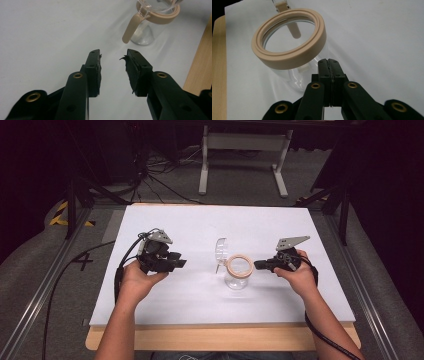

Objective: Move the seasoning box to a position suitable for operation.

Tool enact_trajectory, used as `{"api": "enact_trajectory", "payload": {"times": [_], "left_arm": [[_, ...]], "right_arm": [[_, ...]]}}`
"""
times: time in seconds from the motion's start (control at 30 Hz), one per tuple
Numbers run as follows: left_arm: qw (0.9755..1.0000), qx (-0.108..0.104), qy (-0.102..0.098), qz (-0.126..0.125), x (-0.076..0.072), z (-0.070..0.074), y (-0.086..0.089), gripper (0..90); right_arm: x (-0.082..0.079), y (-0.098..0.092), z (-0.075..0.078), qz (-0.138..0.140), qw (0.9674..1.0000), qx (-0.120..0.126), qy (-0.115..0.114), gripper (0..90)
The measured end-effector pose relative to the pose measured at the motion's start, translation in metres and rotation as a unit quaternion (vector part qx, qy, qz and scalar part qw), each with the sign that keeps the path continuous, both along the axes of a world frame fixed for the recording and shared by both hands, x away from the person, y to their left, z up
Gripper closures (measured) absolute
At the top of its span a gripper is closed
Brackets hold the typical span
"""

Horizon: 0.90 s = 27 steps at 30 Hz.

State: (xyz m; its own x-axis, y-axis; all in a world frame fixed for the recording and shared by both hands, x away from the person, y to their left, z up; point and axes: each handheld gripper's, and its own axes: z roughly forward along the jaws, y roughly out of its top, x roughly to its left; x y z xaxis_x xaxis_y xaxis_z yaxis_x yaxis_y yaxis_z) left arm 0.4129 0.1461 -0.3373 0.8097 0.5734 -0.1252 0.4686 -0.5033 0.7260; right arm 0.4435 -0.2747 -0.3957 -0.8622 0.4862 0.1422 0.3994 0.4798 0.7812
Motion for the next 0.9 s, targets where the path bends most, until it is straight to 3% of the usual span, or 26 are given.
{"api": "enact_trajectory", "payload": {"times": [0.17,0.33,0.9], "left_arm": [[0.9999,0.005,0.003,0.009,0.000,-0.003,0.001,64.5],[0.9998,0.012,0.004,0.012,-0.002,-0.006,0.001,64.0],[0.9997,0.007,0.008,0.021,-0.003,-0.011,0.004,61.6]], "right_arm": [[0.007,0.009,-0.018,0.005,1.0000,-0.003,0.008,90.0],[0.014,0.012,-0.025,0.004,0.9999,-0.006,0.009,90.0],[0.020,0.016,-0.034,0.012,0.9998,-0.006,0.015,90.0]]}}
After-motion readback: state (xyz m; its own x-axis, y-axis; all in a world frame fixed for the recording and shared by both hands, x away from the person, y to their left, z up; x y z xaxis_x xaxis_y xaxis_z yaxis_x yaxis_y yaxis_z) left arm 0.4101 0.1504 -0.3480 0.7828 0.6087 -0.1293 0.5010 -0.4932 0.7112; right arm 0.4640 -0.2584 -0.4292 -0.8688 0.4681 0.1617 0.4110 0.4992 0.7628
